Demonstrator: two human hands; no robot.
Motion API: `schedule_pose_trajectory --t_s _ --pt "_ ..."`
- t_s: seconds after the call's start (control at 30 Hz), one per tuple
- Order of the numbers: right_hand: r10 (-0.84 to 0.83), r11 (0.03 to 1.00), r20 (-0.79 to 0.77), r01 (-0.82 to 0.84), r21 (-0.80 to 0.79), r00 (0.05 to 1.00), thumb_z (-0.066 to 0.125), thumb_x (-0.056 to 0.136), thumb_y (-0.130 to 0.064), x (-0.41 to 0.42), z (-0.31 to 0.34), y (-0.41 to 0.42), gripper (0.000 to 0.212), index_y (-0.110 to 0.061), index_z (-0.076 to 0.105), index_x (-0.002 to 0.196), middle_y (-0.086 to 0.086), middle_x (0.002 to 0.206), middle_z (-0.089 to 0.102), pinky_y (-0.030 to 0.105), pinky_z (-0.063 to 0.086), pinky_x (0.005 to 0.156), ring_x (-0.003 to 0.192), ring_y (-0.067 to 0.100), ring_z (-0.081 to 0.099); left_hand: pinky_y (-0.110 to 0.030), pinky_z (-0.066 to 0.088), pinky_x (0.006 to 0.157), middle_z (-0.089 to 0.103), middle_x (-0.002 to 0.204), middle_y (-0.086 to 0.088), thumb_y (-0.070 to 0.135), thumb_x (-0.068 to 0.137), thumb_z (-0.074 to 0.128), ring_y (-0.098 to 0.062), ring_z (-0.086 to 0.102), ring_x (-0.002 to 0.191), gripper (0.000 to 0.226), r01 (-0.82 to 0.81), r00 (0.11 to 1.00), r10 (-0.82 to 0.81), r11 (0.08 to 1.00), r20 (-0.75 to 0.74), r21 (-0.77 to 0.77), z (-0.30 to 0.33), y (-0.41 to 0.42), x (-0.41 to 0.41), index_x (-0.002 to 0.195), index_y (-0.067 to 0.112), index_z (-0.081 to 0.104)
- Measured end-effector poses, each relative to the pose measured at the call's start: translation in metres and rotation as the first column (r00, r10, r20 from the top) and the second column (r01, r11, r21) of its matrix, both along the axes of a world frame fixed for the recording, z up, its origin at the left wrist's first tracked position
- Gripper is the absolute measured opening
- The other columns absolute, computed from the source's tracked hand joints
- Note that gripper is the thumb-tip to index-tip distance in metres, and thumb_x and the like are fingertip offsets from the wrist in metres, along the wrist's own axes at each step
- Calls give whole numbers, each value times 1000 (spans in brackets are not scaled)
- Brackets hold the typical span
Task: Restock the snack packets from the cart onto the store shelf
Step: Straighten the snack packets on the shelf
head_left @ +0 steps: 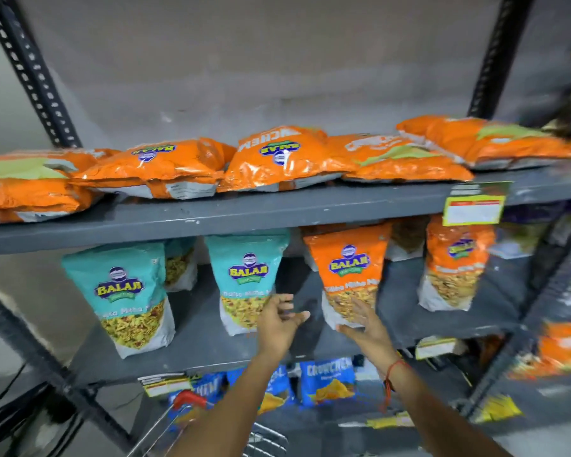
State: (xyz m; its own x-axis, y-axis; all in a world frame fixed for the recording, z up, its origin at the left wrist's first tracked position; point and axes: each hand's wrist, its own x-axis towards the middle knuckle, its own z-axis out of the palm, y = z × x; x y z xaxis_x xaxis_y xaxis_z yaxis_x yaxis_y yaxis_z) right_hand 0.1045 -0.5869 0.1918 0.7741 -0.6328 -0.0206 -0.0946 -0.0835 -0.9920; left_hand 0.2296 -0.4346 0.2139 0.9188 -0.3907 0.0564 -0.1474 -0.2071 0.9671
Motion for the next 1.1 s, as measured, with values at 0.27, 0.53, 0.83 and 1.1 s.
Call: schedule_pose_trajectory --t_s 0.27,0.53,0.83,1.1 --pt "-70 995 -163 79 52 984 72 81 -10 -26 -27 -92 72 -13 35 142 15 144 42 38 44 94 122 30 49 -22 49 69 65 102 -8 8 69 80 -14 62 80 56 76 985 -65 995 -162 60 -39 -85 -25 120 11 57" --pt "129 992 -218 -123 42 967 73 75 -1 11 -54 -122 64 -34 45 123 -8 120 56 14 51 76 102 3 60 -25 50 79 71 108 -1 16 71 80 -9 66 88 58 -47 987 55 997 -152 54 -68 -109 -28 124 19 56" --pt "192 978 -251 -207 -37 949 73 73 -7 28 -62 -142 51 -33 50 110 2 120 64 19 51 77 107 17 62 -19 51 74 72 101 4 19 72 79 -6 69 84 47 -173 975 177 984 -138 42 -72 -122 -24 116 21 62" --pt "62 998 -205 -64 -4 977 77 74 -8 -16 -43 -124 90 -17 24 147 12 145 39 46 44 104 129 29 44 -27 50 74 68 79 17 31 68 82 -6 67 79 24 -207 976 211 976 -47 66 -66 -111 -54 75 36 60"
